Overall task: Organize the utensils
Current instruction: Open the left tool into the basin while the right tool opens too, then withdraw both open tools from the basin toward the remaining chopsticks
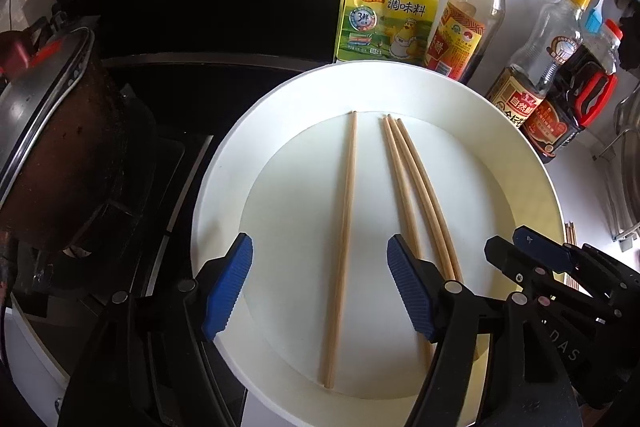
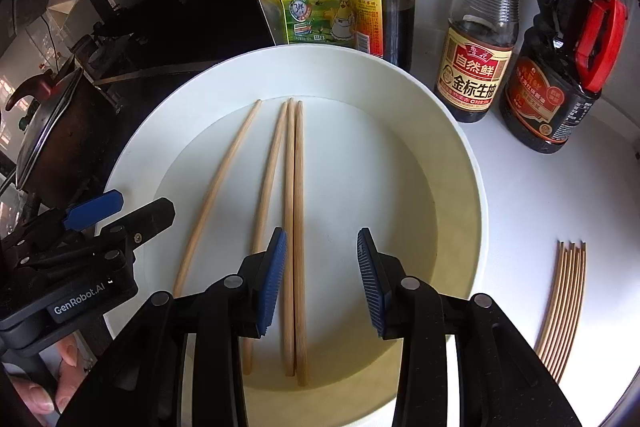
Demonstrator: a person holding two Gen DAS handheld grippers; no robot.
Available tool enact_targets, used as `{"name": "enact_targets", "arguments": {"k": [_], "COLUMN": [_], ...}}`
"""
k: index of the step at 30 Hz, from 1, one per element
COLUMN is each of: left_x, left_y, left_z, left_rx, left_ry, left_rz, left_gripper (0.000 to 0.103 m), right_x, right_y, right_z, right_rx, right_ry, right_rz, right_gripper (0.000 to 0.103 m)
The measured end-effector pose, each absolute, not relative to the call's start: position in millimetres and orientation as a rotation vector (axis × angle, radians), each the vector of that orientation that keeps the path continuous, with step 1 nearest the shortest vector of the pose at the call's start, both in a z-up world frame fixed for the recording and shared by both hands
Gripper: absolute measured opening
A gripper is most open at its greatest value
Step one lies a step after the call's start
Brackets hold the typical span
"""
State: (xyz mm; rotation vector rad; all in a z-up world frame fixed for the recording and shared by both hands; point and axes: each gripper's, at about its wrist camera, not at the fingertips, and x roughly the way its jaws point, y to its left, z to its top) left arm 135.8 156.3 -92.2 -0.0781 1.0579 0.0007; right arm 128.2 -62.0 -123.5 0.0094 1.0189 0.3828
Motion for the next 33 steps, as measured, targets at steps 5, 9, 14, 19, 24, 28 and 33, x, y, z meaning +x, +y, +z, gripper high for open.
{"name": "enact_targets", "arguments": {"k": [5,9,14,19,24,28,33], "left_x": [120,108,91,74,61,53,46], "left_y": [156,155,145,133,115,98,75], "left_z": [-86,-77,-63,-53,-49,-46,-48], "left_rx": [-0.075,-0.080,-0.076,-0.086,-0.072,-0.072,-0.067], "left_ry": [1.048,1.033,1.002,0.977,0.967,0.944,0.963], "left_rz": [0.009,0.015,0.016,0.008,-0.017,-0.050,-0.079], "left_gripper": [0.070,0.074,0.083,0.090,0.091,0.091,0.091], "right_x": [115,103,88,71,56,41,28], "right_y": [-71,-79,-93,-115,-141,-167,-201], "right_z": [-115,-105,-92,-84,-84,-88,-95], "right_rx": [0.002,0.003,0.007,0.016,0.032,0.037,0.042], "right_ry": [1.005,0.983,0.954,0.933,0.930,0.930,0.936], "right_rz": [0.381,0.385,0.382,0.370,0.346,0.310,0.251], "right_gripper": [0.035,0.035,0.039,0.040,0.043,0.044,0.044]}}
